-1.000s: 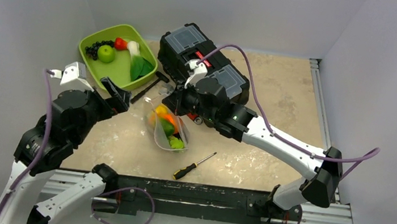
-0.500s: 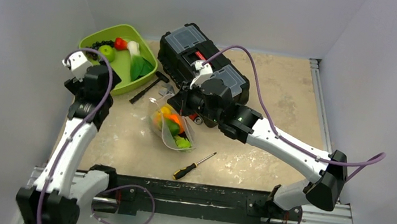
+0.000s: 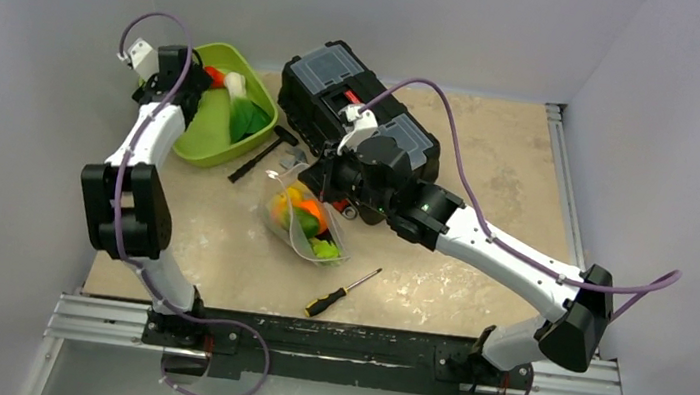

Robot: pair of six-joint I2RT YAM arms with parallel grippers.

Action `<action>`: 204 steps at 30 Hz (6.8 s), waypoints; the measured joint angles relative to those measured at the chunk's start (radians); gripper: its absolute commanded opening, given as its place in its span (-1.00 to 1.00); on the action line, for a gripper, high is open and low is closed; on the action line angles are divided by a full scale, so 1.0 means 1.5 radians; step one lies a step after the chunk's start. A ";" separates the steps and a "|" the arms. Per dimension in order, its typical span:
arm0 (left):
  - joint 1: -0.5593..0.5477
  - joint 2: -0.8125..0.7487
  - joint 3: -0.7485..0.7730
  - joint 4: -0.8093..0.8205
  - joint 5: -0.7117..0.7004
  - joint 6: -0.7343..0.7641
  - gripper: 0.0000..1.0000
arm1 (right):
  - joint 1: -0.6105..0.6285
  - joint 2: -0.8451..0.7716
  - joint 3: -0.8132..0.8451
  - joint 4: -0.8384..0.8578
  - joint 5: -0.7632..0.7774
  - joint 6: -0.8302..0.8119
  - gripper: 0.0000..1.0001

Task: Place the food in the zip-top bag and seal the zipper
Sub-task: Pick up the fake fruit from the bin, then place the fake fruit in the zipper food storage bag, then adjust the zipper food storage bag at the center of the board.

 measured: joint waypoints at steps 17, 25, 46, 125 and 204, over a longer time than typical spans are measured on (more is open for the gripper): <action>0.016 0.327 0.209 0.089 -0.106 0.053 1.00 | -0.046 0.008 0.007 -0.013 -0.028 -0.005 -1.00; 0.026 0.390 0.351 0.002 -0.096 -0.007 1.00 | -0.067 0.010 0.010 -0.016 -0.037 -0.004 -1.00; 0.088 0.445 0.395 -0.072 0.066 -0.249 1.00 | -0.070 0.013 0.026 -0.033 -0.037 0.001 -1.00; 0.058 -0.754 -0.255 -0.498 0.716 0.210 0.34 | 0.126 0.186 0.237 0.010 0.123 -0.014 -1.00; 0.047 -0.783 -0.281 -0.332 0.725 -0.039 -1.00 | 0.027 0.189 0.231 -0.086 -0.252 -0.171 -0.78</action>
